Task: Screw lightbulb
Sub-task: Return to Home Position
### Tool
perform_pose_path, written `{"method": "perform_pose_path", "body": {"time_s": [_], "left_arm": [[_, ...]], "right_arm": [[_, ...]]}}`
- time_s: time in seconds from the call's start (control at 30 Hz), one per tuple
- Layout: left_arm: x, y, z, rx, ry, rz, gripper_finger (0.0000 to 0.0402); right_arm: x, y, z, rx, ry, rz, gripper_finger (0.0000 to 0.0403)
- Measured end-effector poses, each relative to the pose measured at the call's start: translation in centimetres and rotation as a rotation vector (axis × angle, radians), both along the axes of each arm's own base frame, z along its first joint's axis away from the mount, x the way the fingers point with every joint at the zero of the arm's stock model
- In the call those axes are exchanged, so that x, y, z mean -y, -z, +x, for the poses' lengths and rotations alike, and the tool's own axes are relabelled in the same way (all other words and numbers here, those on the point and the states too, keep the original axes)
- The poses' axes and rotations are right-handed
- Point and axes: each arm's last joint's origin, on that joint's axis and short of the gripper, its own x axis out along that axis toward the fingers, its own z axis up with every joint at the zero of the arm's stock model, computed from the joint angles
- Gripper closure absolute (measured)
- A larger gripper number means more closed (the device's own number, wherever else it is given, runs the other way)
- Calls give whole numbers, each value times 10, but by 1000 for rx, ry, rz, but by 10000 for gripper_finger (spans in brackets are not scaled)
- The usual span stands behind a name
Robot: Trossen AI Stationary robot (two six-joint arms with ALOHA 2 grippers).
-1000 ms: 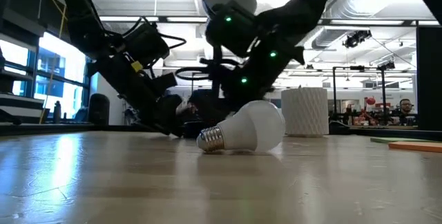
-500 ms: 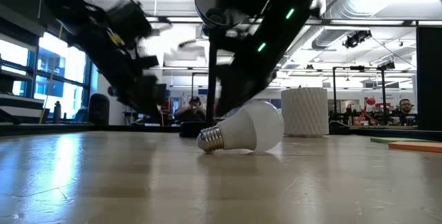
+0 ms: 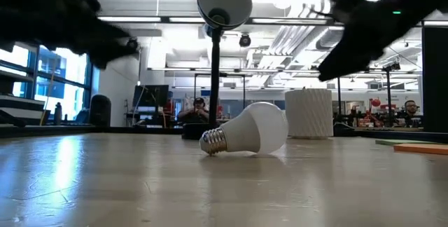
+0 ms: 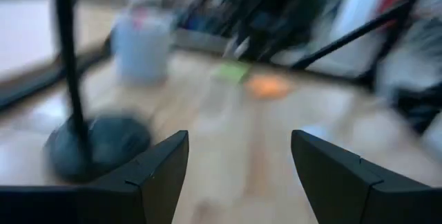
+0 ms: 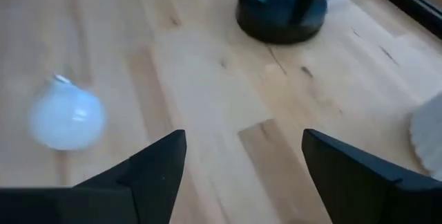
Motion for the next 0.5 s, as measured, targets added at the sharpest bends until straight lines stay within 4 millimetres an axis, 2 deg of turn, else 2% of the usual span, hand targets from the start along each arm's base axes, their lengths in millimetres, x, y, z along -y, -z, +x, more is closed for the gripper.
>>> {"method": "perform_pose_path", "body": {"time_s": [0.17, 0.27, 0.5], "left_arm": [[2, -15, -23, 264, 46, 66, 149], [0, -20, -32, 307, 24, 89, 149], [-4, -15, -45, 273, -59, 99, 149]], "right_arm": [[6, 5, -47, 260, -41, 78, 117], [10, 5, -65, 354, -58, 72, 117], [15, -2, -96, 554, -152, 32, 117]]}}
